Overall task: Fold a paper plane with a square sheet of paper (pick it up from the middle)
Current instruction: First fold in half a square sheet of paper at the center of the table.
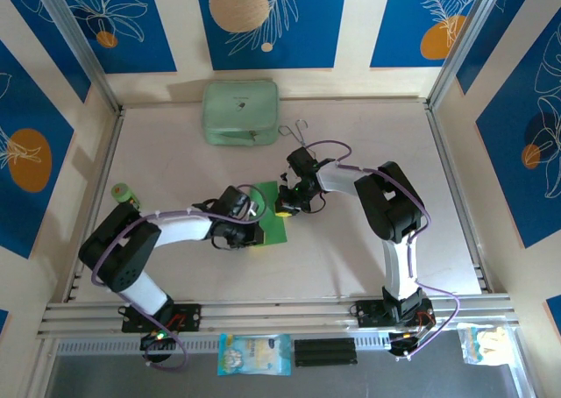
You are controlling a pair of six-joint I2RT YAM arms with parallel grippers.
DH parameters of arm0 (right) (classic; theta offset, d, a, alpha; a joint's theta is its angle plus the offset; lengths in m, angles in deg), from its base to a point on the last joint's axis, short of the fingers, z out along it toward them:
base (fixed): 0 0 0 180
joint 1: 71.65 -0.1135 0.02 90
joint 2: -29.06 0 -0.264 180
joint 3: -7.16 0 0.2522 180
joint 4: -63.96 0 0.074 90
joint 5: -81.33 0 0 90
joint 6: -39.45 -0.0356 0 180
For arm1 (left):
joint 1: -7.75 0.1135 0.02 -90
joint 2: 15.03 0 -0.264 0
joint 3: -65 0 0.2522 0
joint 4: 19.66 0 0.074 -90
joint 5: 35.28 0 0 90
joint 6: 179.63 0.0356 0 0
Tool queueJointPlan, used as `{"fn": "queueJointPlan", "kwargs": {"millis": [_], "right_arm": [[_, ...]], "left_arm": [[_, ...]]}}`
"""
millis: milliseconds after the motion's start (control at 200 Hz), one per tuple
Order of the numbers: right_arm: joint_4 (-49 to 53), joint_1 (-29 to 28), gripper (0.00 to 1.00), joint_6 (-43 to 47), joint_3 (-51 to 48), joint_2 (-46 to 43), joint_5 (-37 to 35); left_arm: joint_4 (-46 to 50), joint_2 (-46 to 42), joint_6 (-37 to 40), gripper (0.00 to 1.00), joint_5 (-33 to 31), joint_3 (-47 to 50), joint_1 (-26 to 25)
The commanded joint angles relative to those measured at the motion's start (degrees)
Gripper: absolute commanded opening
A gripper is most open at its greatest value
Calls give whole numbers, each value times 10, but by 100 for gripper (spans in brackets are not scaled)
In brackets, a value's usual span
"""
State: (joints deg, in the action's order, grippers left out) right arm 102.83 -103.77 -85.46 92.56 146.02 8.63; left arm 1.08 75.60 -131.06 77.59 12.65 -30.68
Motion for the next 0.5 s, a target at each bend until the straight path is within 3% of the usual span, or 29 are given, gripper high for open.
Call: {"fn": "queueJointPlan", "kwargs": {"millis": [0,255,365,495], "right_arm": [[70,19,2,3,-54,87,-177],[69,21,2,19,-54,84,-176],[68,21,2,27,-55,79,-181],[68,21,2,34,-54,77,-181]], "left_arm": [[122,-15,22,13,-2,34,-8],[118,-76,23,16,-25,-60,0],[78,-53,20,17,-57,-101,15],[59,14,33,17,-49,-155,45]]}}
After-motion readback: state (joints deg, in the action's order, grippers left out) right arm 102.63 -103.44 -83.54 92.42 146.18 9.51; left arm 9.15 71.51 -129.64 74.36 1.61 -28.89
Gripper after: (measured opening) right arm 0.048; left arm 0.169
